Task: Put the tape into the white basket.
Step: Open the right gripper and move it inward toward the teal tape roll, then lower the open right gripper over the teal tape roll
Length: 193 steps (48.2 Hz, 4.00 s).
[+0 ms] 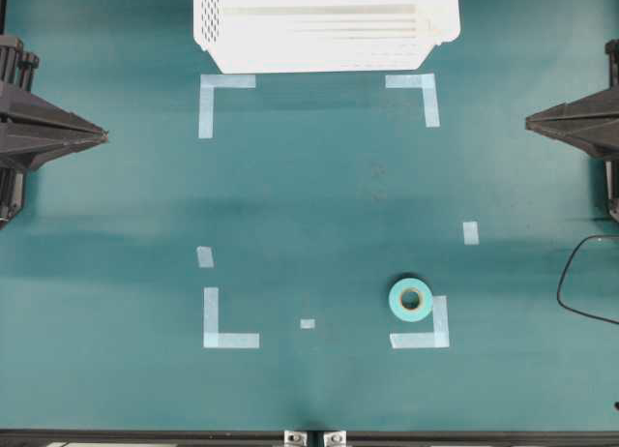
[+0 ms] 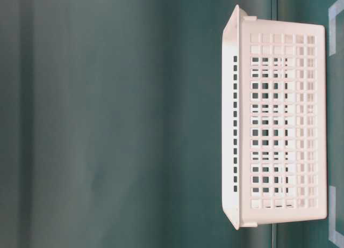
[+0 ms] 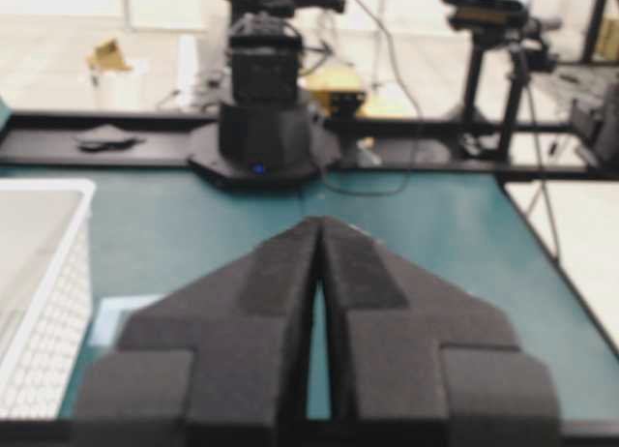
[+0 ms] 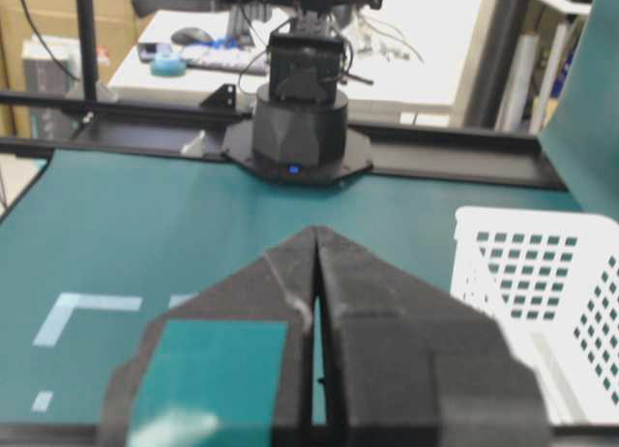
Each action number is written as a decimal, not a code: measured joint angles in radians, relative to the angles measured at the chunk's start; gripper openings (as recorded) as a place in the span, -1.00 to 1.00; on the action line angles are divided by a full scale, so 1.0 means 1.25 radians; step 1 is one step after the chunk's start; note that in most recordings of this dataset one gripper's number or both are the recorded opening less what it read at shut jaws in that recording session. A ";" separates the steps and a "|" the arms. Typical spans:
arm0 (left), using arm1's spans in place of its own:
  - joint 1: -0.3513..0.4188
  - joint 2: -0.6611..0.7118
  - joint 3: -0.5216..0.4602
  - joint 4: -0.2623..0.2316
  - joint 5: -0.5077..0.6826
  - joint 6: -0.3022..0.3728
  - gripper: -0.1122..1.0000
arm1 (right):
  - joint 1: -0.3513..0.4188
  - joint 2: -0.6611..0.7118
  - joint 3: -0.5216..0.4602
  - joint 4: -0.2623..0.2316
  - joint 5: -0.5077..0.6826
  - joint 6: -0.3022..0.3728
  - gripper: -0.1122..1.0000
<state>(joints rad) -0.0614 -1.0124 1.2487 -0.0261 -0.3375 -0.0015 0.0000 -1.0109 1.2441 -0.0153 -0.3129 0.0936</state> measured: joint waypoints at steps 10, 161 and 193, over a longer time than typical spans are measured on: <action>0.000 -0.015 0.021 0.000 0.001 0.001 -0.98 | 0.000 0.026 0.000 0.000 0.000 0.017 0.21; 0.006 -0.344 0.282 0.000 0.281 -0.016 -0.98 | 0.302 0.633 -0.189 0.000 0.141 0.117 0.93; 0.006 -0.345 0.281 -0.001 0.282 -0.016 -0.98 | 0.314 0.739 -0.250 0.000 0.222 0.121 0.94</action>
<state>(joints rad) -0.0537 -1.4435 1.5999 -0.0276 0.0153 -0.0215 0.3927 -0.0874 0.9311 -0.0153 -0.0353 0.2454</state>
